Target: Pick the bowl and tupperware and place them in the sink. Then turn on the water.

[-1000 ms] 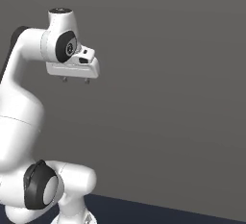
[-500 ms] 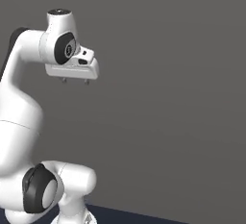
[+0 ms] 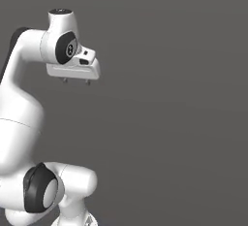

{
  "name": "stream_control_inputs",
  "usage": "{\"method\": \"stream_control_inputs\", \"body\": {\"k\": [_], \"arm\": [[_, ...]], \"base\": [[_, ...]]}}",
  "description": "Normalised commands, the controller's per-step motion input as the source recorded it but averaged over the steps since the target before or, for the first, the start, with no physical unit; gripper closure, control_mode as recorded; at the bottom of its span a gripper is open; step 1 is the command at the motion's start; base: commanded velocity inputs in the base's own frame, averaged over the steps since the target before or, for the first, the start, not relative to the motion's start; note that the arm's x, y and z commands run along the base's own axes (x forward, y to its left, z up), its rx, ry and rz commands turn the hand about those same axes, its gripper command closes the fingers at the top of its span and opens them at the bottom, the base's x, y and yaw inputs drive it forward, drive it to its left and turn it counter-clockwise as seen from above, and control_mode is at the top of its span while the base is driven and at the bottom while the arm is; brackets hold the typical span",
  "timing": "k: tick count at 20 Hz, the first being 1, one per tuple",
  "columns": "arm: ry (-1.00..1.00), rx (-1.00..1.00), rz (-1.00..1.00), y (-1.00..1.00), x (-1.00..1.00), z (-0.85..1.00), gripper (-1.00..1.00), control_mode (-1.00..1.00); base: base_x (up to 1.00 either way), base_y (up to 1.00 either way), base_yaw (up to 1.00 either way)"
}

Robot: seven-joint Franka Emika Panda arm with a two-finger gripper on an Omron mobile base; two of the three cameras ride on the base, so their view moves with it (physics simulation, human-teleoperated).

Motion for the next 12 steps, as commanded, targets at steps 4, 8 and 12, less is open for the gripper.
{"method": "stream_control_inputs", "body": {"k": [4, 8, 12], "arm": [[0.0, 0.0, 0.0, 0.0, 0.0, 0.0, -1.0, 1.0], [0.0, 0.0, 0.0, 0.0, 0.0, 0.0, -1.0, 1.0], [0.0, 0.0, 0.0, 0.0, 0.0, 0.0, -1.0, 1.0]], "base": [[1.0, 0.05, -0.02], [1.0, 0.09, -0.07], [1.0, 0.14, -0.07]]}}
